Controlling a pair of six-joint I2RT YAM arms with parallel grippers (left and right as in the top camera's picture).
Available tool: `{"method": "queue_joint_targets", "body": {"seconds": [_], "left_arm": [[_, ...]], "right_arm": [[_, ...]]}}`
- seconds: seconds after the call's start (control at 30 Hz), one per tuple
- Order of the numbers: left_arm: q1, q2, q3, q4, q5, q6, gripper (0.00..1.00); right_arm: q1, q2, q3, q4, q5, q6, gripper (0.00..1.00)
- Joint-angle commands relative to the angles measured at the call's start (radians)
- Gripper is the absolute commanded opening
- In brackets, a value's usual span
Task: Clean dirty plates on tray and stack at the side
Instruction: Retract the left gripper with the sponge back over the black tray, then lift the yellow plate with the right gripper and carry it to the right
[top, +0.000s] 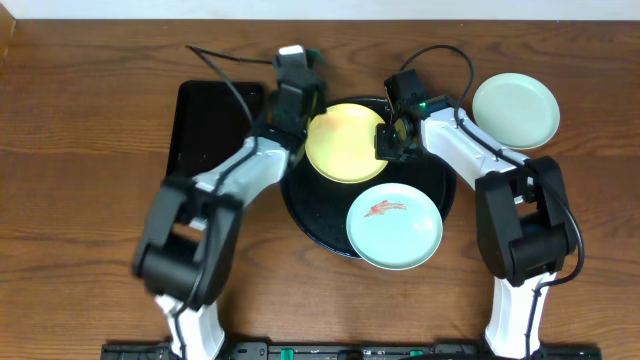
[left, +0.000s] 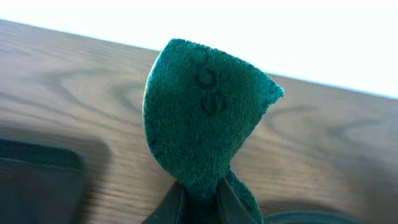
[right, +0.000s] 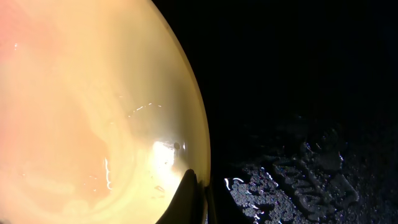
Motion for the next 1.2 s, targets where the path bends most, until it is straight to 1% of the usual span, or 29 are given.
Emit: {"method": "queue_joint_targets", "body": {"seconds": [0.0,0.2,0.33,0.43,0.5,0.6,0.73,0.83,1.0,1.17], "left_arm": [[0.000,-0.098,0.009,-0.060,-0.029,0.003,0.08],[0.029,-0.239,0.009,-0.294,-0.034,0.003,0.08],[0.097,-0.305,0.009,-0.432,-0.034,0.003,0.08],[0.174,-0.321,0.009,-0.516,-0.033,0.003,0.08],[0.226,-0.321,0.009,-0.574,-0.032,0.001,0.08],[0.298,-0.321,0.009,-0.659,-0.019,-0.046,0.08],[0.369,-0.321,0.009,-0.693,0.103,-0.045,0.08],[0.399,-0.320,0.009,-0.700,0.155,-0.046,0.08],[0.404,-0.320,0.009,-0.720,0.156,-0.045,0.08],[0.404,-0.320,0.007,-0.737,0.156,-0.045,0.08]], "right_arm": [[0.025,0.045,-0.039,-0.040,0.080,-0.022,0.01],[0.025,0.026,-0.022,-0.056,0.065,-0.033,0.01],[0.025,-0.044,0.011,-0.082,0.074,-0.121,0.01],[0.027,-0.116,0.039,-0.091,0.123,-0.198,0.01],[0.032,-0.163,0.059,-0.098,0.167,-0.257,0.01],[0.048,-0.230,0.089,-0.117,0.288,-0.334,0.01],[0.082,-0.307,0.106,-0.093,0.454,-0.429,0.01],[0.117,-0.349,0.106,-0.041,0.527,-0.547,0.01],[0.184,-0.379,0.106,0.029,0.614,-0.730,0.01],[0.252,-0.380,0.106,0.085,0.775,-0.925,0.01]]}}
